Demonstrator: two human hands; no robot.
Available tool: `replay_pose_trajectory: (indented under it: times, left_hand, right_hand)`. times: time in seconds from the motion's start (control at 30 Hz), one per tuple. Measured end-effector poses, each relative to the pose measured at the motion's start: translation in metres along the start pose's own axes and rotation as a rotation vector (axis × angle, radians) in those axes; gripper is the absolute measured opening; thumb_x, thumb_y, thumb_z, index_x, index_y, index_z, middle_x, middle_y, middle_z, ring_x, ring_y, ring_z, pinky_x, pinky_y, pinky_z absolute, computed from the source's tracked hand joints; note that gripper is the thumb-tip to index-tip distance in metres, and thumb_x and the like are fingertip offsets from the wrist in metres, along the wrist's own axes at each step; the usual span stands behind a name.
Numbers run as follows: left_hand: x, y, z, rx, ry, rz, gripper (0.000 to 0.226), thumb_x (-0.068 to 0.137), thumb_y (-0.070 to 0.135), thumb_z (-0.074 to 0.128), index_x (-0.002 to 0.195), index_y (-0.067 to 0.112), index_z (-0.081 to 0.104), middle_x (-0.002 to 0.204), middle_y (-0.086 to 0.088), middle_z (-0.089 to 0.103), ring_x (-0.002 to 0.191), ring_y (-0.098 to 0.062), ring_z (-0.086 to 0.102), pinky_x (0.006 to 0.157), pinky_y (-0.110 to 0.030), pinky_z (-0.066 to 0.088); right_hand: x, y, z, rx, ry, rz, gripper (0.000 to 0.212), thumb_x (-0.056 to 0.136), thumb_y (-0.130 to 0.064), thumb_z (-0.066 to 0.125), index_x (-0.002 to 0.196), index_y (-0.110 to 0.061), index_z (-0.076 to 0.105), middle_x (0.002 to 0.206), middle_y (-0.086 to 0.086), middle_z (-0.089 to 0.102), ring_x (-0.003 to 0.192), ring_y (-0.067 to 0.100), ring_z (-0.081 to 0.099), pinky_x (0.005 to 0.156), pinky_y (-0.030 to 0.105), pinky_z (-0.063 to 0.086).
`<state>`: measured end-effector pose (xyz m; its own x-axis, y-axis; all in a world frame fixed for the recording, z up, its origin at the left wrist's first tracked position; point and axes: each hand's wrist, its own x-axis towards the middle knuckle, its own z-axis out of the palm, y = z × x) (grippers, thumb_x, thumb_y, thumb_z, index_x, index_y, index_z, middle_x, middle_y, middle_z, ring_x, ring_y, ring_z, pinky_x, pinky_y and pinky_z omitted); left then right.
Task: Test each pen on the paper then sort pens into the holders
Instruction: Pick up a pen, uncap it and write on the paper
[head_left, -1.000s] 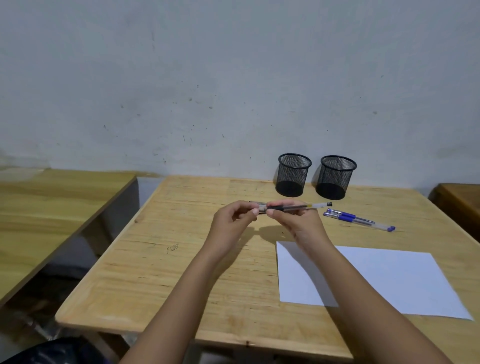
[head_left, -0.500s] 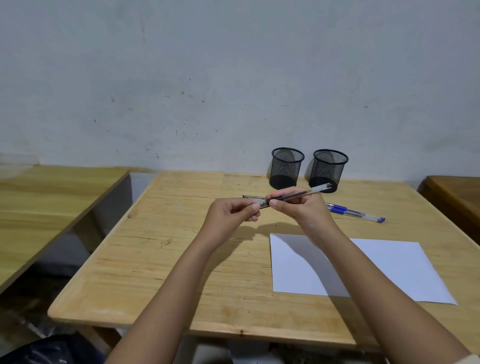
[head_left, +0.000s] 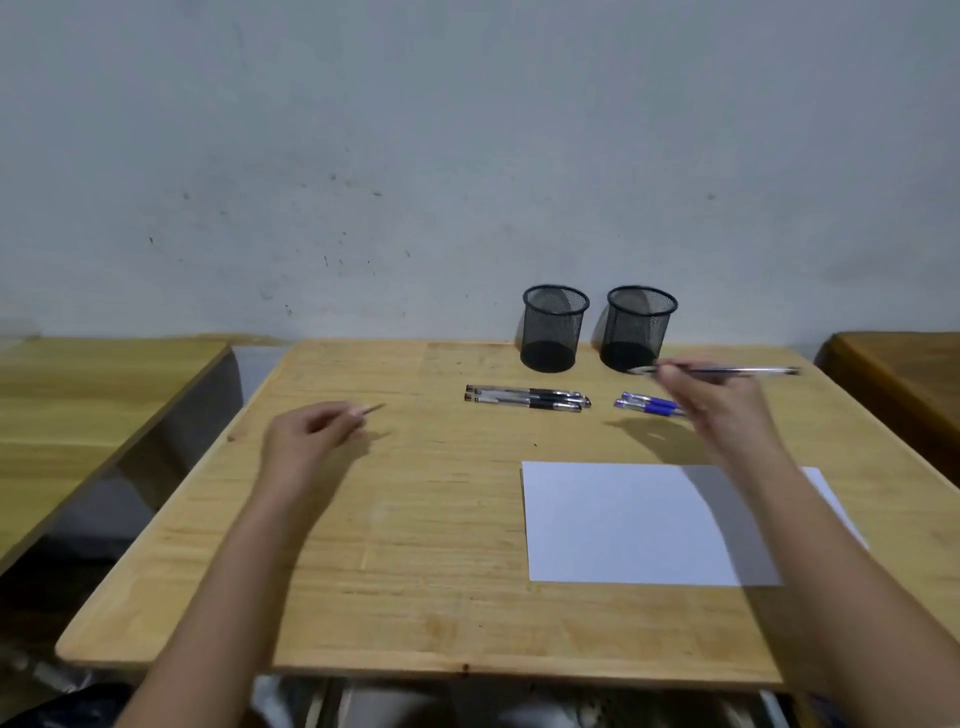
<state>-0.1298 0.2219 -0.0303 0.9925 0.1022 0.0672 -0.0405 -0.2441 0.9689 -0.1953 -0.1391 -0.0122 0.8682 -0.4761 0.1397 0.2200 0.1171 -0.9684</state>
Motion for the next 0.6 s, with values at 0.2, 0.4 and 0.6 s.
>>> replay_pose_trajectory:
  times: [0.2,0.4,0.6]
  left_hand:
    - [0.006,-0.022,0.071,0.229,-0.235,0.199,0.006,0.08,0.016,0.072,0.086,0.017,0.073,0.087,0.006,0.069,0.084,-0.006,0.062,0.075,-0.012,0.043]
    - [0.009,-0.028,0.078,0.405,-0.198,0.311,0.025,0.085,0.019,0.067,0.107,0.007,0.069,0.105,-0.005,0.062,0.096,-0.014,0.057,0.079,-0.015,0.039]
    - [-0.022,-0.005,0.079,0.347,-0.247,0.461,0.029,0.09,0.025,0.059,0.117,0.014,0.062,0.118,0.007,0.055,0.103,-0.006,0.051,0.088,-0.014,0.04]
  right_hand:
    - [-0.021,0.033,0.05,-0.08,0.001,0.054,0.023,0.065,0.0,0.078,0.085,-0.002,0.066,0.072,0.001,0.071,0.066,0.006,0.067,0.059,0.013,0.05]
    - [-0.023,0.033,0.055,-0.132,-0.053,0.043,0.017,0.072,-0.001,0.075,0.074,-0.009,0.06,0.073,0.004,0.063,0.067,0.011,0.062,0.062,0.015,0.052]
    - [-0.029,0.036,0.067,-0.101,-0.068,0.062,0.017,0.072,0.002,0.073,0.071,-0.007,0.058,0.068,0.007,0.062,0.061,0.011,0.06,0.061,0.016,0.051]
